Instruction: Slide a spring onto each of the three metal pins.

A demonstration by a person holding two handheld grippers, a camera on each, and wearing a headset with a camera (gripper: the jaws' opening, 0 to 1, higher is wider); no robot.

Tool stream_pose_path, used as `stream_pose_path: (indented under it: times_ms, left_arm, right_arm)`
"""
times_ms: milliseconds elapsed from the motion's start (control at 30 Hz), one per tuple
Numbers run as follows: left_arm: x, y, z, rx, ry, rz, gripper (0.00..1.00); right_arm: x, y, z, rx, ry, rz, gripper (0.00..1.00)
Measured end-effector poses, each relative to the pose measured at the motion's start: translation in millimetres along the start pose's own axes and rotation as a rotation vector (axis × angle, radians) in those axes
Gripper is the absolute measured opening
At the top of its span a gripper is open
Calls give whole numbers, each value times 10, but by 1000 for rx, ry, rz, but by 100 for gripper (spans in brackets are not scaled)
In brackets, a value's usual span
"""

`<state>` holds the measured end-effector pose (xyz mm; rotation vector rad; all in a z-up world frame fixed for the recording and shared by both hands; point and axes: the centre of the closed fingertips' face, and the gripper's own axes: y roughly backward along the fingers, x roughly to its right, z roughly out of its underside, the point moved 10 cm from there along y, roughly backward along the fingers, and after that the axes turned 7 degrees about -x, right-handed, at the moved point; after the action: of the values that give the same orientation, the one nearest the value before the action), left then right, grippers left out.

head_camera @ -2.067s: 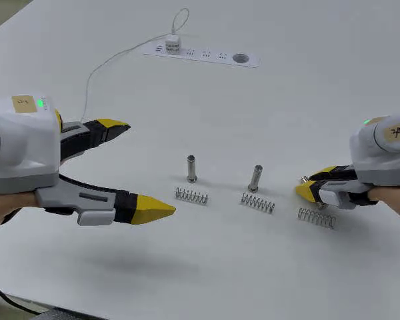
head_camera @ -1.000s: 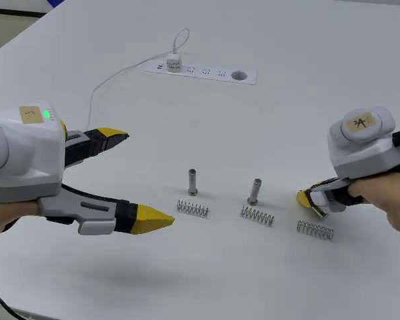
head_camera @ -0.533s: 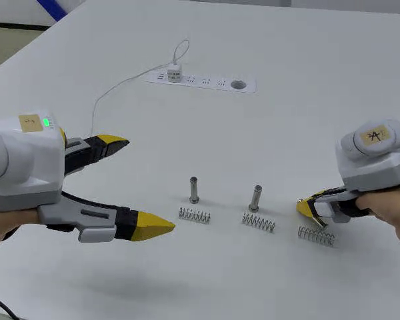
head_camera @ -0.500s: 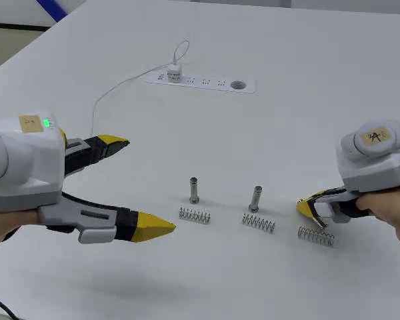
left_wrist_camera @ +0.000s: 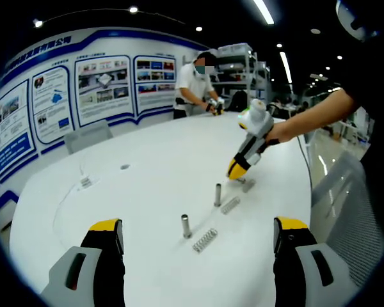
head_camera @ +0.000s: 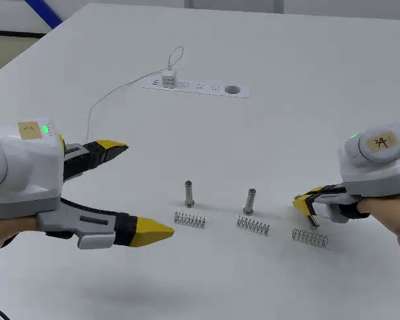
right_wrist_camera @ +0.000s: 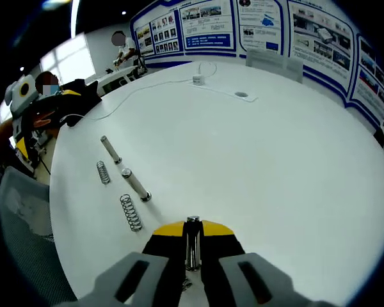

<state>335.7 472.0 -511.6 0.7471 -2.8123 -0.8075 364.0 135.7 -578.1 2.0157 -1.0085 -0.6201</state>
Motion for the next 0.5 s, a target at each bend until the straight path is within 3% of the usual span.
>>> stream_pose_path:
  times_ms: [100, 500]
  left_arm:
    - [38, -5, -37, 33, 23, 11, 100]
    - [47, 7, -86, 36, 20, -2, 100]
  right_arm:
    - [5, 17, 6, 2, 20, 8, 7]
    - [-10, 70, 16, 35, 33, 9, 7]
